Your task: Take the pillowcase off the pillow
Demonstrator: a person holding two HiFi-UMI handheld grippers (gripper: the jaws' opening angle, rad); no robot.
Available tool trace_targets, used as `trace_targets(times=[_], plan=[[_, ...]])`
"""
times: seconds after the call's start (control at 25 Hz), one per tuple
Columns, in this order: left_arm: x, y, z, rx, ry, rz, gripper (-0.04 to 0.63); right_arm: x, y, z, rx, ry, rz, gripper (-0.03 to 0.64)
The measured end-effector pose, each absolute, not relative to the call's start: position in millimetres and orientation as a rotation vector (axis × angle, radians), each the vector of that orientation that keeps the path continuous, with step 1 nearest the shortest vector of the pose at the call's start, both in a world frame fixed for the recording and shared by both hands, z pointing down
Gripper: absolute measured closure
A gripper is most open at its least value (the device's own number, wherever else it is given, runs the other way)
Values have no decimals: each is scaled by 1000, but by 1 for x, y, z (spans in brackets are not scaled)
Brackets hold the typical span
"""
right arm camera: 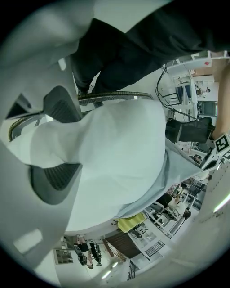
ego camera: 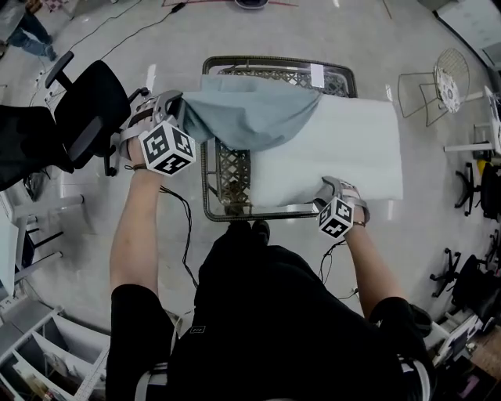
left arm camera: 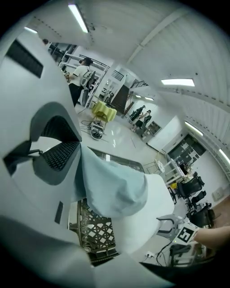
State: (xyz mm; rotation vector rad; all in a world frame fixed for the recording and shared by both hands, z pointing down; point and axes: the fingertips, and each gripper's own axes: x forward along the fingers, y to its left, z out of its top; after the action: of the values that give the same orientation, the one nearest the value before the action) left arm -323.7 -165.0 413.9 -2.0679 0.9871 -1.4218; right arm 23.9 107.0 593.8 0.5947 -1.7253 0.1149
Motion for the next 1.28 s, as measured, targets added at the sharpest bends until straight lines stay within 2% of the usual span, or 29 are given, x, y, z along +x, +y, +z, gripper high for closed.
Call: trace_targets(times=[0.32,0.6,0.64,0.8,0.84,0.96,1.28], plan=[[-387,-202,351,-1990,1148,-1377,589,-20,82,588,500,-1752,99,354],[-404,-213,299,-1941,1225,-1271,589,-107,76,581,381,-1871,56,394],[-408,-213,291,-1934,1242,-1253,589,-122,76,578,373,-1896,44,463],[-426,-206,269,-1926,1283,-1208,589,-181,77,560,361,-2012,-13,583],[-427,-205,265,-1923,1285,-1201,589,-190,76,555,369,-2038,-7,577],[-429,-201,251,-1918,1304,-1165,589,-193,66,547,413,-2065,36,477],[-409,-195,184,-1901,1348,-1005,589,-112,16,536,664,-2012,183,440]])
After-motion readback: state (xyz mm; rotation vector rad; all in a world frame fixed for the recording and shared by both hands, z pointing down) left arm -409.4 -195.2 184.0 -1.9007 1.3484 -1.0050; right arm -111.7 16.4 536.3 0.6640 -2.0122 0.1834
